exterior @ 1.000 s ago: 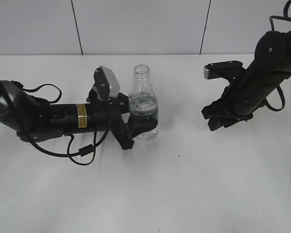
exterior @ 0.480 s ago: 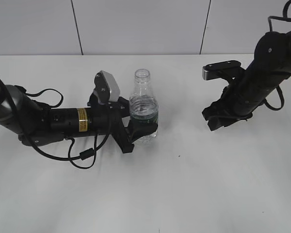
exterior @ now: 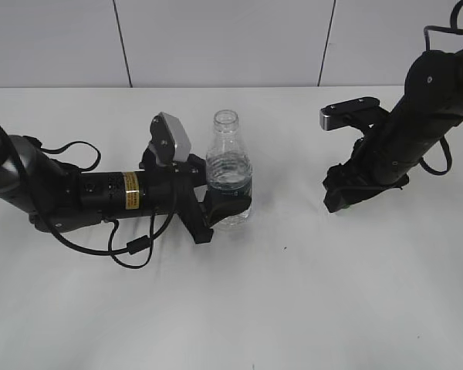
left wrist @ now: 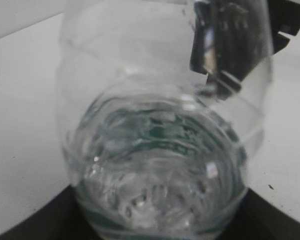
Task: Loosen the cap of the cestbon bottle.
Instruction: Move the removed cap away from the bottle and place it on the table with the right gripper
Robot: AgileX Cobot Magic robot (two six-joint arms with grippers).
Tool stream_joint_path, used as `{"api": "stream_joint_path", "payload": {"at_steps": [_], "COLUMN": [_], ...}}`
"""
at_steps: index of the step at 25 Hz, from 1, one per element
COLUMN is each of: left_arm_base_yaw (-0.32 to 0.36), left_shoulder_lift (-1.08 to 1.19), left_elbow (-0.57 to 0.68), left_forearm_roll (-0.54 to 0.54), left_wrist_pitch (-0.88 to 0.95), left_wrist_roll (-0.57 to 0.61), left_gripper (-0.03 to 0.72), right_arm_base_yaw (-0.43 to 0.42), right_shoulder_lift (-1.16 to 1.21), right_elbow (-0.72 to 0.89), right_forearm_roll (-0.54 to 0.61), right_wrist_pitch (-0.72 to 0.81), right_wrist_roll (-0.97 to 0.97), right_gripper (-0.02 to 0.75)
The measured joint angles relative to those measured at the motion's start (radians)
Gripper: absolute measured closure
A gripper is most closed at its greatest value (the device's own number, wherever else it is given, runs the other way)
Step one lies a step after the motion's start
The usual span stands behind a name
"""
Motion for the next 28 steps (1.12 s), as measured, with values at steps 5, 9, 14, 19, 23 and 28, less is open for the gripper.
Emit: {"api": "stream_joint_path", "payload": {"at_steps": [5, 9, 14, 19, 23, 28], "left_arm_base_yaw": [0.0, 0.0, 0.009, 0.037, 0.077, 0.14], "left_shoulder_lift": [0.0, 0.0, 0.0, 0.0, -0.001, -0.043], "left_elbow": [0.0, 0.0, 0.0, 0.0, 0.0, 0.0], "left_forearm_roll": [0.001, 0.001, 0.003, 0.056, 0.133, 0.347], "left_wrist_pitch": [-0.001, -0.037, -0.043, -0.045, -0.041, 0.007], "left_wrist_roll": [0.0, 0.0, 0.0, 0.0, -0.019, -0.145], "left_gripper": [0.264, 0.138, 0.104, 0.104, 0.104, 0.104], "right_arm_base_yaw": [0.0, 0.0, 0.0, 0.0, 0.0, 0.0], "right_shoulder_lift": [0.0, 0.0, 0.0, 0.0, -0.018, -0.074], "right_elbow": [0.0, 0.0, 0.0, -0.009, -0.01, -0.01], "right_forearm_roll": [0.002, 0.002, 0.017, 0.021, 0.021, 0.021], "right_wrist_pitch": [0.0, 0.0, 0.005, 0.04, 0.047, 0.049], "right_wrist_roll": [-0.001, -0.001, -0.001, -0.001, -0.001, -0.001], "right_gripper": [0.183, 0.181, 0.18, 0.18, 0.18, 0.18]}}
